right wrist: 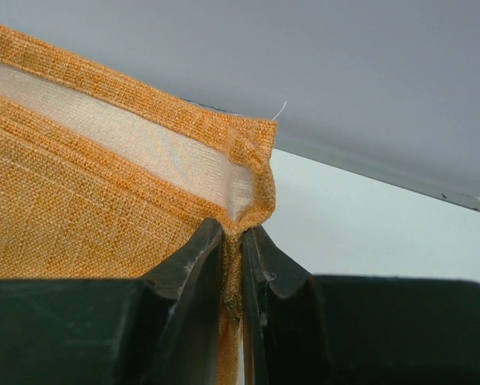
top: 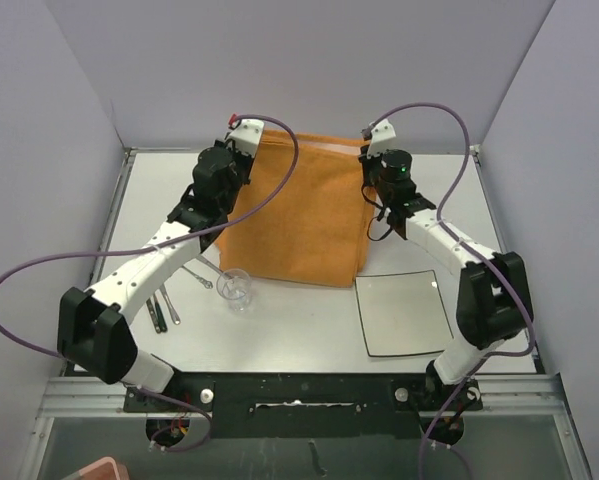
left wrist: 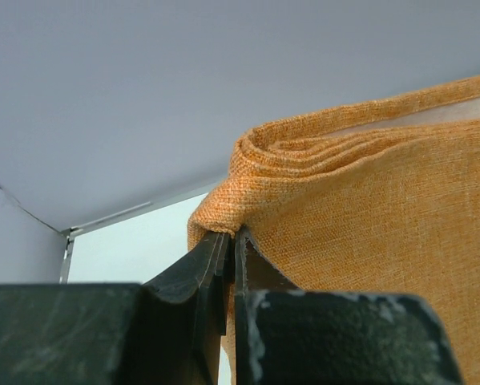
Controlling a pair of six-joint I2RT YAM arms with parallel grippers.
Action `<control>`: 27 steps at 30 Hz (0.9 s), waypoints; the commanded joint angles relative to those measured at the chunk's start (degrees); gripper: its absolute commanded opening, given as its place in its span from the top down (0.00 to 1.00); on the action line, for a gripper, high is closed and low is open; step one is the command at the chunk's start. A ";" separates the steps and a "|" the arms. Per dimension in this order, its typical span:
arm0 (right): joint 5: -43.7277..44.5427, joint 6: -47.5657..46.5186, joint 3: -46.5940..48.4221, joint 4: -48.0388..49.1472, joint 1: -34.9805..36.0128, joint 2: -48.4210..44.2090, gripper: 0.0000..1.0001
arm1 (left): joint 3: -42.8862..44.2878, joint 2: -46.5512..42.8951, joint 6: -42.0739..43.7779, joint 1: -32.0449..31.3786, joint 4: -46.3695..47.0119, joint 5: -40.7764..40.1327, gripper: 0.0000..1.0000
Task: Set the dinner table for one person
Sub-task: Flatten out the napkin at the center of the board.
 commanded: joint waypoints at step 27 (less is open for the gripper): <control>3.89 7.28 28.52 8.15 -3.59 33.71 0.34 | 9.27 16.74 -7.37 6.90 18.99 -2.72 0.61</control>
